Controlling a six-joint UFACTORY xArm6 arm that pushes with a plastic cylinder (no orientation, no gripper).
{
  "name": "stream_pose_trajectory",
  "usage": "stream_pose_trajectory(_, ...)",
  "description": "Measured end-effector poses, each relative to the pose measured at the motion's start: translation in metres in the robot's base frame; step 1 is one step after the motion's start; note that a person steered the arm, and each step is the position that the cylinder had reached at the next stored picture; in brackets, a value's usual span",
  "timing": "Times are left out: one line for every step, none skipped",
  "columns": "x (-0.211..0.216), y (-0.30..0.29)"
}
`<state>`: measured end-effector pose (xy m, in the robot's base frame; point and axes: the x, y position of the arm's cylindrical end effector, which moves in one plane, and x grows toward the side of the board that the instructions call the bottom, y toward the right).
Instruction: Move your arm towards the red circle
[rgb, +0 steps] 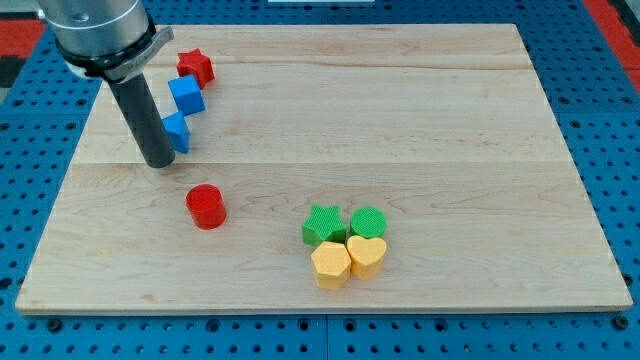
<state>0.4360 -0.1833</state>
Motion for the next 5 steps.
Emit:
stream_pose_trajectory(-0.002, 0.006)
stream_pose_trajectory(-0.007, 0.008)
stream_pose_trajectory(-0.011, 0.008)
stream_pose_trajectory(0.001, -0.008)
stream_pose_trajectory(0.027, -0.024)
